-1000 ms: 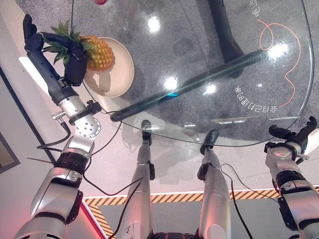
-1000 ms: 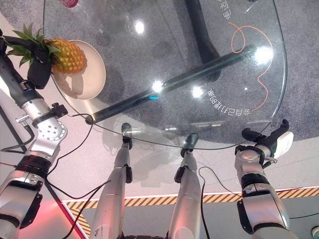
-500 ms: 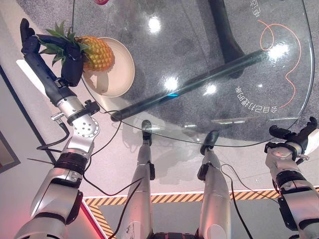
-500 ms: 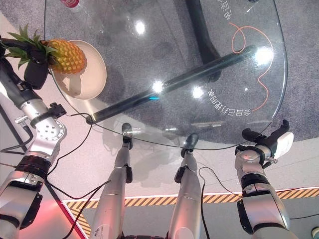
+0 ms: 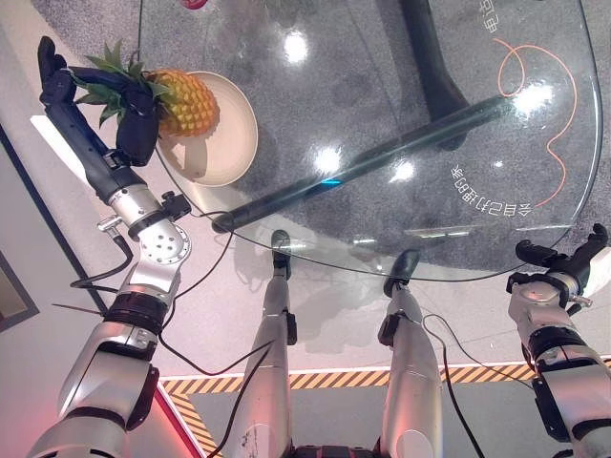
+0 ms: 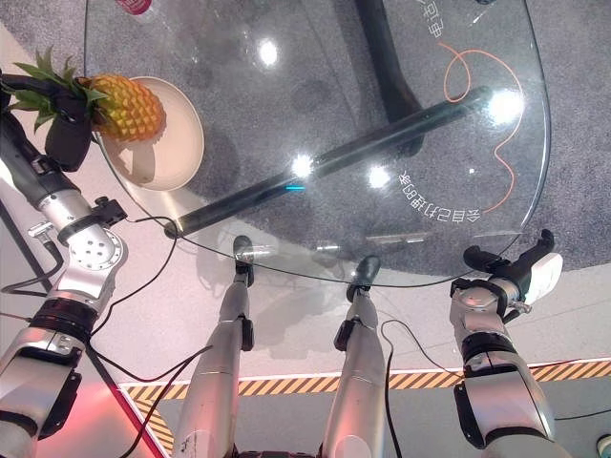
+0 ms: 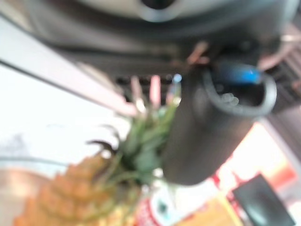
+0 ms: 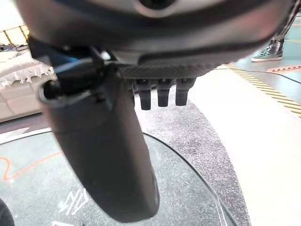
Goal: Pick up the fruit to the plate
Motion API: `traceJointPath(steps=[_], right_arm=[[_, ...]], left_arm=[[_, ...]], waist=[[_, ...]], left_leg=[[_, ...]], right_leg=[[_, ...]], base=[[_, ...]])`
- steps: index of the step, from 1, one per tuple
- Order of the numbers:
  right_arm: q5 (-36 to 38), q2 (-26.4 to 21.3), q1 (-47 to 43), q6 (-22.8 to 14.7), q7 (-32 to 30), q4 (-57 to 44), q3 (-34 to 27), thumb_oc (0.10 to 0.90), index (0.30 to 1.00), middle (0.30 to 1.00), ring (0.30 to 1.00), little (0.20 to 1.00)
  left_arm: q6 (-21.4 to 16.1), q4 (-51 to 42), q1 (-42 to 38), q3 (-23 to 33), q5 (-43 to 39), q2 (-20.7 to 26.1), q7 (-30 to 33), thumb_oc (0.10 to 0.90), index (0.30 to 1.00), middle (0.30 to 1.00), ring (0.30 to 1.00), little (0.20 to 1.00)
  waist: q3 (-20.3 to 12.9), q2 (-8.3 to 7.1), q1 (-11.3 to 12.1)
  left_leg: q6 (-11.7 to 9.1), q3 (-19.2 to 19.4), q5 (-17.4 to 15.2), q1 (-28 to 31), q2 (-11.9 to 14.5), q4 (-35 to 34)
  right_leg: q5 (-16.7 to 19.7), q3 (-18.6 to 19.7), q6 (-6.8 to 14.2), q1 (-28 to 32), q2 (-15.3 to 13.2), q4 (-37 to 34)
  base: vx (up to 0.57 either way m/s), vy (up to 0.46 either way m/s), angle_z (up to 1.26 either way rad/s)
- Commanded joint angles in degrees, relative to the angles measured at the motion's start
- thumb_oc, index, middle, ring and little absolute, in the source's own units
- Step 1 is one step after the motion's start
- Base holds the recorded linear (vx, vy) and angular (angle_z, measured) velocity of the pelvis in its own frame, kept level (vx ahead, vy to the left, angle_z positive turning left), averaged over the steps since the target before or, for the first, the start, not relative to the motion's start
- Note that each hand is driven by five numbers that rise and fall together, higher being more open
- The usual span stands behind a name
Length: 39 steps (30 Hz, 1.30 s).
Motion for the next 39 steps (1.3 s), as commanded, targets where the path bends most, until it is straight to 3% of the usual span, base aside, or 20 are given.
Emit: traceJointPath(steps=[1,39], right_arm=[[1.29,-5.35,-0.76,2.99,-1.73,6.06,-0.02,0.8,0.9,0.9,0.9,0.9],[1.25,-5.9,0.28,2.56,-1.56,6.19,-1.28,0.8,0.9,0.9,0.9,0.9]], left_arm=[[-3.0,-0.38,-1.16,4.64,0.71,-0.31,0.73,0.8,0.9,0.9,0.9,0.9],[-4.53,-6.58,1.03,5.28,-0.02,0.12,-1.55,0.8,0.9,0.9,0.9,0.9]], waist=[[-0.98,1.23,1.63],[-0.98,2.26,2.06]], left_leg=[[-3.53,-0.52,-7.28,1.88,4.04,5.01],[-3.26,-0.7,-7.36,2.45,3.6,4.32]], right_leg=[[3.8,0.77,1.65,-2.36,0.09,1.18],[4.13,0.96,1.81,-2.45,-0.3,0.84]], base=[[0.0,0.0,0.0],[0.0,0.0,0.0]])
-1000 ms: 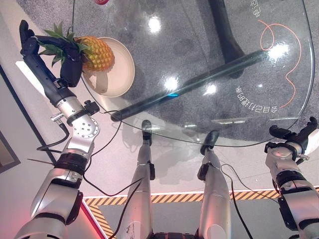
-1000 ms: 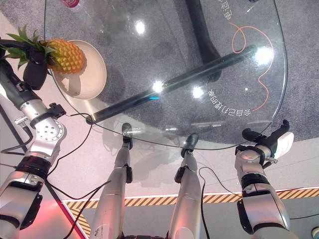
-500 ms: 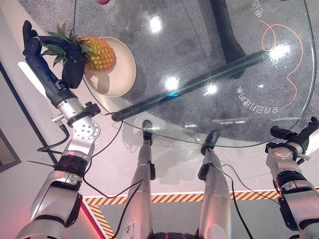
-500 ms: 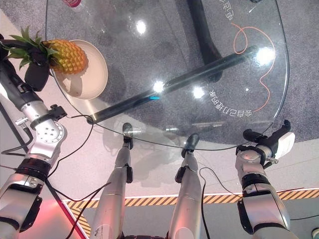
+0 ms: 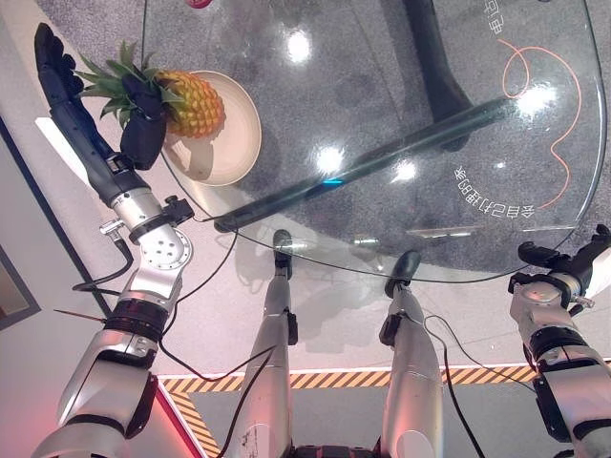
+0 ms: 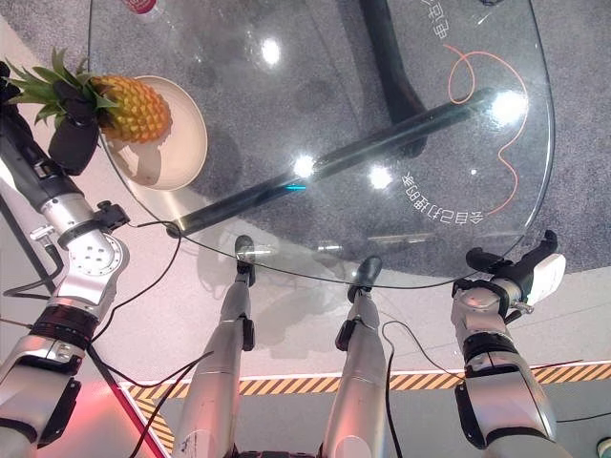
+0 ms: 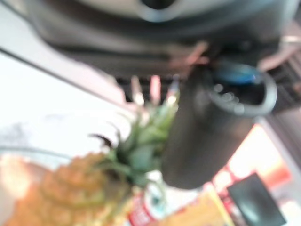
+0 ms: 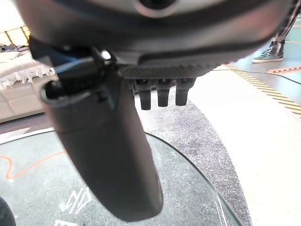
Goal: Pick up the fruit to the plate
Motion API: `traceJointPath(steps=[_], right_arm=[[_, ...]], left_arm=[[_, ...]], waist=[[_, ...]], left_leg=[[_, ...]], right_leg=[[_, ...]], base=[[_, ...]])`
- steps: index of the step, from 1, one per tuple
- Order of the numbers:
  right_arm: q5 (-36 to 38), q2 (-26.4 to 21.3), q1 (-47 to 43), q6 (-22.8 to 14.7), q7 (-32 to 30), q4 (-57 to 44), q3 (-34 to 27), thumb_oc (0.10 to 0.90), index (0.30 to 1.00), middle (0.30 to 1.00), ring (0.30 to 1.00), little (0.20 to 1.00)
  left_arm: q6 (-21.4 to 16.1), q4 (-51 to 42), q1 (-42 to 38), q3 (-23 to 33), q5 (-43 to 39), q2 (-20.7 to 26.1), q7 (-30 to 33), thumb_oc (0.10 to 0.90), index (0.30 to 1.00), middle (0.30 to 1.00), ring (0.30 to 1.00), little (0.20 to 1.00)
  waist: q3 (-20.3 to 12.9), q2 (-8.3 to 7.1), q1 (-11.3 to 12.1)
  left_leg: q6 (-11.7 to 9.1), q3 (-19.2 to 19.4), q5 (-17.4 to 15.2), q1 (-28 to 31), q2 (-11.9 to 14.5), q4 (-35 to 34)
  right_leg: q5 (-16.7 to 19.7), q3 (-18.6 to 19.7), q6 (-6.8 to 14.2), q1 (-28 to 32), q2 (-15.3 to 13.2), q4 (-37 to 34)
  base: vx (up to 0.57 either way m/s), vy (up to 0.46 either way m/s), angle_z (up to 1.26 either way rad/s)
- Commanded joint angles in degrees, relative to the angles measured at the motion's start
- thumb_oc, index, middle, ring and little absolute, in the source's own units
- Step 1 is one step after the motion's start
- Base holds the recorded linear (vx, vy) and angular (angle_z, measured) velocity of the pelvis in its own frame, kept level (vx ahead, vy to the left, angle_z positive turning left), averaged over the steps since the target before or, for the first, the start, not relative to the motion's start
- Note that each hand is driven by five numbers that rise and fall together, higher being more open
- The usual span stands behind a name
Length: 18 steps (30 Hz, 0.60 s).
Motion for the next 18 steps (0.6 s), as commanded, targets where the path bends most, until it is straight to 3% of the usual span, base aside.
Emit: traceJointPath(steps=[1,18], right_arm=[[1.26,-5.65,0.02,2.57,-1.37,6.0,-1.05,0.8,0.9,0.9,0.9,0.9],[1.37,-5.9,1.01,2.27,-1.43,6.08,-1.59,0.8,0.9,0.9,0.9,0.9]], left_arm=[[-4.02,-2.31,-1.84,4.54,0.57,0.32,0.98,0.8,0.9,0.9,0.9,0.9],[-5.33,-4.51,0.09,4.95,0.08,0.22,-0.51,0.8,0.9,0.9,0.9,0.9]], waist=[[-1.01,2.19,1.82],[-1.01,2.48,2.21]], left_leg=[[-3.23,-0.57,-7.03,2.03,3.96,4.34],[-3.3,-0.7,-7.3,2.99,3.95,4.13]], right_leg=[[5.12,0.94,1.27,-2.56,0.17,-0.06],[4.82,0.85,1.46,-1.77,-0.07,0.01]], base=[[0.0,0.0,0.0],[0.0,0.0,0.0]])
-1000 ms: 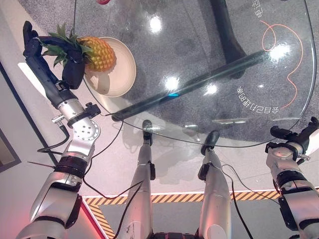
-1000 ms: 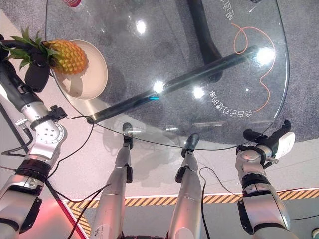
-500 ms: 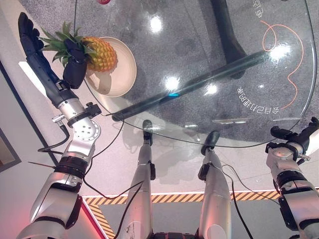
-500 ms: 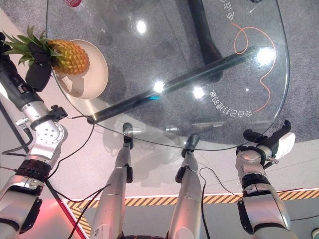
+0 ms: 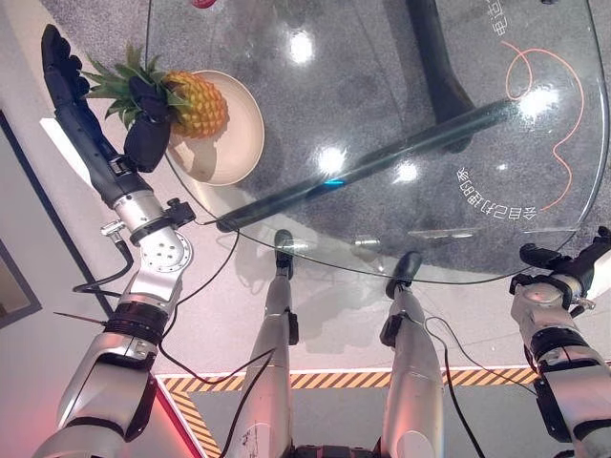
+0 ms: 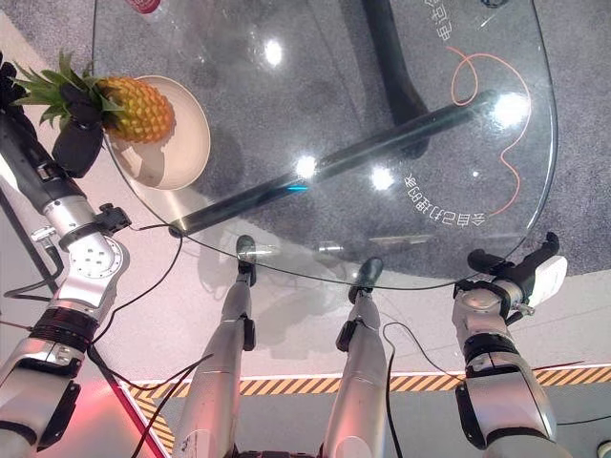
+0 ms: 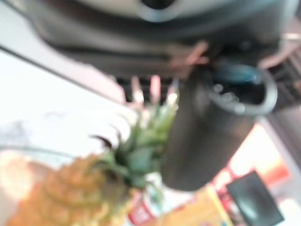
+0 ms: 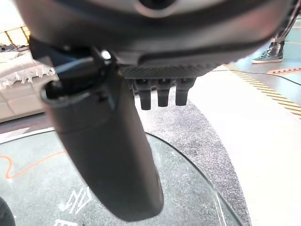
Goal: Pick up the fruit to the plate
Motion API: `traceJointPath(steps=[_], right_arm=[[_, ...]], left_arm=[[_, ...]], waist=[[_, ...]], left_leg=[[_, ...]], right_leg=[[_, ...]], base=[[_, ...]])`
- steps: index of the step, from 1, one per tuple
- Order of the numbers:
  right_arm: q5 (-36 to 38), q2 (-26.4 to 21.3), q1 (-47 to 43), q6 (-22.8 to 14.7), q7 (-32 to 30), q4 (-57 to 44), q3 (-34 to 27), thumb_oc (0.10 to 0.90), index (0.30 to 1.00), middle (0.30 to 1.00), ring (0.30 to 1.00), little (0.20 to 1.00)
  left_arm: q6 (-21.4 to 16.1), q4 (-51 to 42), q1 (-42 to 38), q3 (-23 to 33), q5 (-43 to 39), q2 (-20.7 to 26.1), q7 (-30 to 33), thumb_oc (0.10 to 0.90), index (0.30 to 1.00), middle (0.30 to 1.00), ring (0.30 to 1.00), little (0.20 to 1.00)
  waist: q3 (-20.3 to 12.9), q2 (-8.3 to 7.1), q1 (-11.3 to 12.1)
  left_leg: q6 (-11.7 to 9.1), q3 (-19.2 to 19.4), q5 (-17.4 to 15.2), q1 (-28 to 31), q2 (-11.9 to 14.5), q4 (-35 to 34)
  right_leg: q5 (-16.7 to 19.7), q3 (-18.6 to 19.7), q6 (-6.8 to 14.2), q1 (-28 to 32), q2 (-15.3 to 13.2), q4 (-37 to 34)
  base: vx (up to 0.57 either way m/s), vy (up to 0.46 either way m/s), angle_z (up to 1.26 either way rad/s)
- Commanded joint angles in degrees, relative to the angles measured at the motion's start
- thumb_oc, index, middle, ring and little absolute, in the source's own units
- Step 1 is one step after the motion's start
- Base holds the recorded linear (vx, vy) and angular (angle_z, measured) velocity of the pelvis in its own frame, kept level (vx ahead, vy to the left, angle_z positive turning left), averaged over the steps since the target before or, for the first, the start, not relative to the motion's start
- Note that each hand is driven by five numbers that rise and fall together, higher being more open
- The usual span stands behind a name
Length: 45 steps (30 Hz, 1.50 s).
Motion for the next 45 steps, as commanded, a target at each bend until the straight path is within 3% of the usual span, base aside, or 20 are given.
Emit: traceJointPath(steps=[1,37,45], right_arm=[[1.21,-5.84,0.85,2.29,-1.41,4.91,-0.75,0.8,0.9,0.9,0.9,0.9],[0.91,-5.92,2.19,2.05,-1.28,4.78,-2.1,0.8,0.9,0.9,0.9,0.9],[1.58,-5.81,2.82,1.68,-0.45,5.32,-2.28,0.8,0.9,0.9,0.9,0.9]], left_arm=[[-5.14,-2.77,-1.55,4.94,0.26,0.14,0.86,0.8,0.9,0.9,0.9,0.9],[-6.13,-9.94,2.95,5.89,-1.21,-0.65,-3.36,0.8,0.9,0.9,0.9,0.9],[-5.26,-10.45,3.66,5.75,-2.33,-0.68,-4.92,0.8,0.9,0.9,0.9,0.9]], waist=[[-1.03,2.5,1.3],[-1.03,2.74,2.66],[-1.03,2.24,3.2]], left_leg=[[-3.3,-0.65,-7.3,2.65,4.04,4.1],[-2.81,-1.31,-7.31,2.71,3.8,4.92],[-2.48,-2.21,-8.89,2.72,3.69,7.97]], right_leg=[[4.82,0.85,1.45,-2.13,0.0,0.04],[4.52,-0.3,1.4,-1.8,-0.95,1.61],[2.49,-0.33,0.82,-1.7,-1.12,5.2]], base=[[0.0,0.0,0.0],[0.0,0.0,0.0],[-0.03,-0.015,0.02]])
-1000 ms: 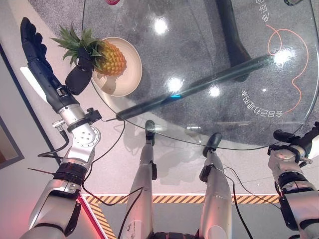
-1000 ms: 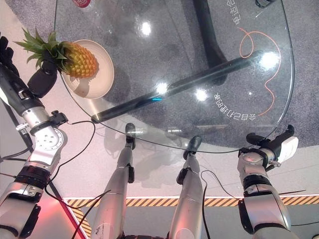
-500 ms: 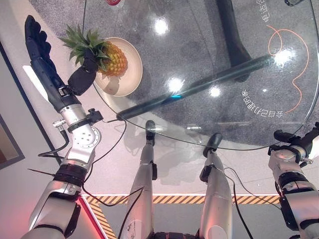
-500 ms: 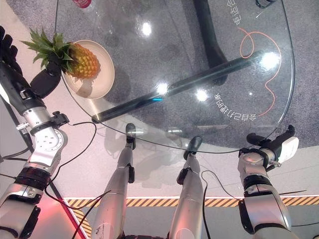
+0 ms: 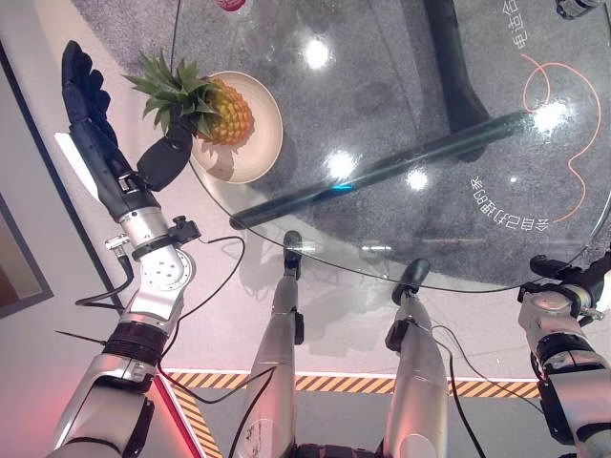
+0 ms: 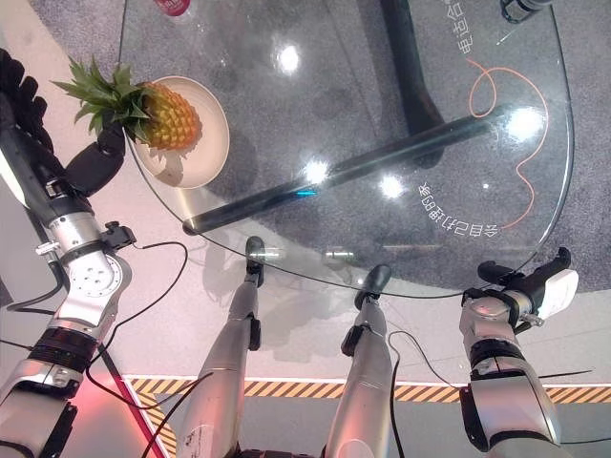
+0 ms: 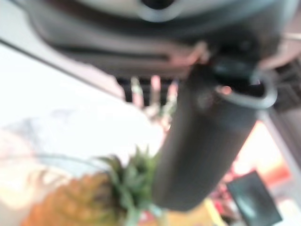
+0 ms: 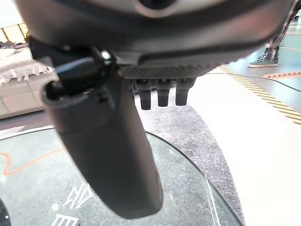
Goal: Pick up the fruit to the plate
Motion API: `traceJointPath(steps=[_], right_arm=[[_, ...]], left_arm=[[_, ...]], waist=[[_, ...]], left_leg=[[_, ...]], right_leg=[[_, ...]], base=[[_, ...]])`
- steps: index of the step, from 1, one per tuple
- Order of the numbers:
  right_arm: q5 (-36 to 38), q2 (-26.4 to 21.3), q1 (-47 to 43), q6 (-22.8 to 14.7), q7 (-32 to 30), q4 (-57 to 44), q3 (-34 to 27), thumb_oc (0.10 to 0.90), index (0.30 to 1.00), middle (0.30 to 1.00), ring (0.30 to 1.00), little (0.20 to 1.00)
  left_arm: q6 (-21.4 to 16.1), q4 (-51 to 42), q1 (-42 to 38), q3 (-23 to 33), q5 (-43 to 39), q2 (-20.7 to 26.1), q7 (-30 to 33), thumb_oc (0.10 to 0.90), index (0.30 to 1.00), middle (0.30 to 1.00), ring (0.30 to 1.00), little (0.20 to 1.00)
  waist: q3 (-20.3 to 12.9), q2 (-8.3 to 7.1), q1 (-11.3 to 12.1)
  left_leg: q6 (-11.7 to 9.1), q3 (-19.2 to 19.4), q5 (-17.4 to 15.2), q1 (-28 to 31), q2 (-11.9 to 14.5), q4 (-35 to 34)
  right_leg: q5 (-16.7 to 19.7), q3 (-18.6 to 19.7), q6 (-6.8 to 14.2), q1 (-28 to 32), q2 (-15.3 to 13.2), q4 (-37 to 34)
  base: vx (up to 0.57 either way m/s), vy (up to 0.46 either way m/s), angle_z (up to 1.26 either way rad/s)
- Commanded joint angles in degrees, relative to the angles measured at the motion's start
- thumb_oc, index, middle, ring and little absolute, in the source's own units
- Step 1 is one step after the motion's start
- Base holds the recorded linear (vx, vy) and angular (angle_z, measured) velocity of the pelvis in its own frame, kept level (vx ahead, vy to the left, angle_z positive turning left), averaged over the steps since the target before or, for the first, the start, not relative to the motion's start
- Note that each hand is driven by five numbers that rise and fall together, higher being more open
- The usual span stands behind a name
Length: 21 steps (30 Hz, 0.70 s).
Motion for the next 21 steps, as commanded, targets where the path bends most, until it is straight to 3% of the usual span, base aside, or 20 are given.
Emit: traceJointPath(steps=[1,11,21], right_arm=[[1.35,-4.95,1.8,0.18,-0.58,2.68,-0.69,0.8,0.9,0.9,0.9,0.9],[2.57,-3.81,2.92,0.37,-0.63,3.05,-0.77,0.8,0.9,0.9,0.9,0.9],[1.81,-1.29,9.35,-0.36,-0.17,2.6,-2.48,0.8,0.9,0.9,0.9,0.9]], left_arm=[[-4.53,-3.78,-3.43,4.58,-0.38,-0.14,-0.18,0.8,0.9,0.9,0.9,0.9],[-4.19,-2.64,-2.04,4.76,-1.75,0.05,-1.96,0.8,0.9,0.9,0.9,0.9],[-0.8,-1.18,1.52,6.03,-7.07,0.2,-8.6,0.8,0.9,0.9,0.9,0.9]], waist=[[-1.04,0.97,0.82],[-1.04,0.18,1.29],[-1.04,-0.22,0.84]], left_leg=[[-2.53,-1.73,-9.15,1.05,4.4,7.97],[-2.58,-2.1,-9.81,4.27,5.07,8.81],[-3.23,-0.5,-9.76,14.76,5.69,6.18]], right_leg=[[3.36,0.06,0.69,-3.0,-0.15,3.15],[1.6,-0.52,0.29,0.32,0.03,5.0],[0.93,-0.93,0.7,10.57,0.23,2.98]], base=[[-0.04,-0.06,0.12],[-0.02,-0.023,0.05],[0.01,0.001,0.01]])
